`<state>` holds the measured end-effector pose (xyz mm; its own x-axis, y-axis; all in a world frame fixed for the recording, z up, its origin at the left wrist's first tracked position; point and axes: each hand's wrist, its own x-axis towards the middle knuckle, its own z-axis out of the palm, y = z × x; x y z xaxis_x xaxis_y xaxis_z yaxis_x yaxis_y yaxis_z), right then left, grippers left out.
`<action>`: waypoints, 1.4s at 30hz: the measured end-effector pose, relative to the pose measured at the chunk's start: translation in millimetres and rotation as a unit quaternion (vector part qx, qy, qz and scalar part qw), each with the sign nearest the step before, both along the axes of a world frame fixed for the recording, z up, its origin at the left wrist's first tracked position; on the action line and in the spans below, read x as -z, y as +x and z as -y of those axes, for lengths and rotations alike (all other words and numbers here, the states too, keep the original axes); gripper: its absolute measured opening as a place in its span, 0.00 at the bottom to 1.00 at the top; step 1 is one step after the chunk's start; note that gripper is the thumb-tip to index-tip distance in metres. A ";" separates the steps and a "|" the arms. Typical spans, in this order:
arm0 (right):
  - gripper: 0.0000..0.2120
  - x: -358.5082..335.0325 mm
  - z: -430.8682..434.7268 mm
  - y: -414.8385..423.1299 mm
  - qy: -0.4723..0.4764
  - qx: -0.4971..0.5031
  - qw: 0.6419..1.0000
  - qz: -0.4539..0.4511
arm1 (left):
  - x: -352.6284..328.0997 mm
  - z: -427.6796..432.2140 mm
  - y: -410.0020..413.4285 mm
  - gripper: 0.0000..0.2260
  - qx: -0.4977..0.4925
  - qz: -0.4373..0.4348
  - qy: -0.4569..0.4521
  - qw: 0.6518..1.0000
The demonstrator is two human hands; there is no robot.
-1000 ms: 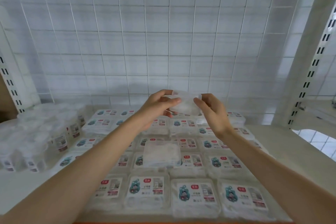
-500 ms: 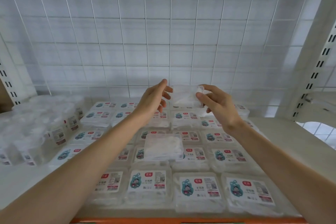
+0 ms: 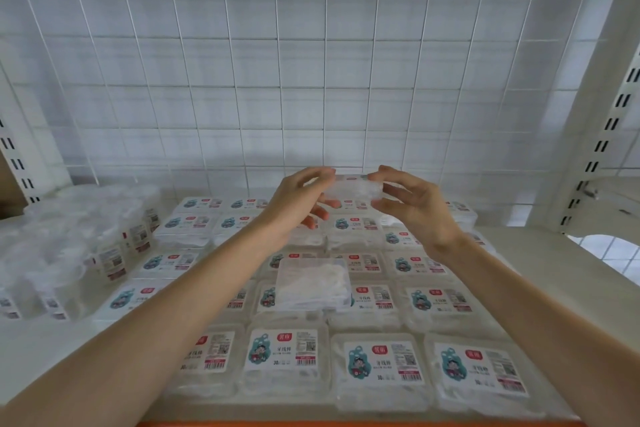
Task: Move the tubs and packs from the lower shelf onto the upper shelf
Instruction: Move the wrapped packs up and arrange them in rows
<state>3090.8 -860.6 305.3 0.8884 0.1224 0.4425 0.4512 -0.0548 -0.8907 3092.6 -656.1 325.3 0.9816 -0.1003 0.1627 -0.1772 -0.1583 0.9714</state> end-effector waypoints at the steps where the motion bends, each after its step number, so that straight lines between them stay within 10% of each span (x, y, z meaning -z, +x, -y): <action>1: 0.20 0.0 -0.1 -0.7 -0.005 0.002 1.000 -0.005 | 0.1 0.5 -0.6 0.14 0.001 0.007 -0.012 1.000; 16: 0.12 -1.4 -2.2 2.7 -0.030 0.061 0.992 -0.103 | 10.8 3.8 3.5 0.16 0.035 0.076 0.036 0.996; 32: 0.26 -5.7 -5.0 -4.4 0.033 0.010 0.991 -0.132 | 7.7 6.3 1.7 0.13 0.038 0.044 0.035 0.998; 42: 0.35 -11.0 10.4 -2.2 -0.294 0.105 0.937 0.157 | 11.9 5.0 4.6 0.10 0.017 0.093 0.032 0.995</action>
<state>3088.6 -871.0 316.3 0.7572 0.2639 0.5976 0.6106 -0.6110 -0.5039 3097.2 -661.0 313.4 0.9310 -0.1496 0.3330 -0.3591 -0.2104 0.9093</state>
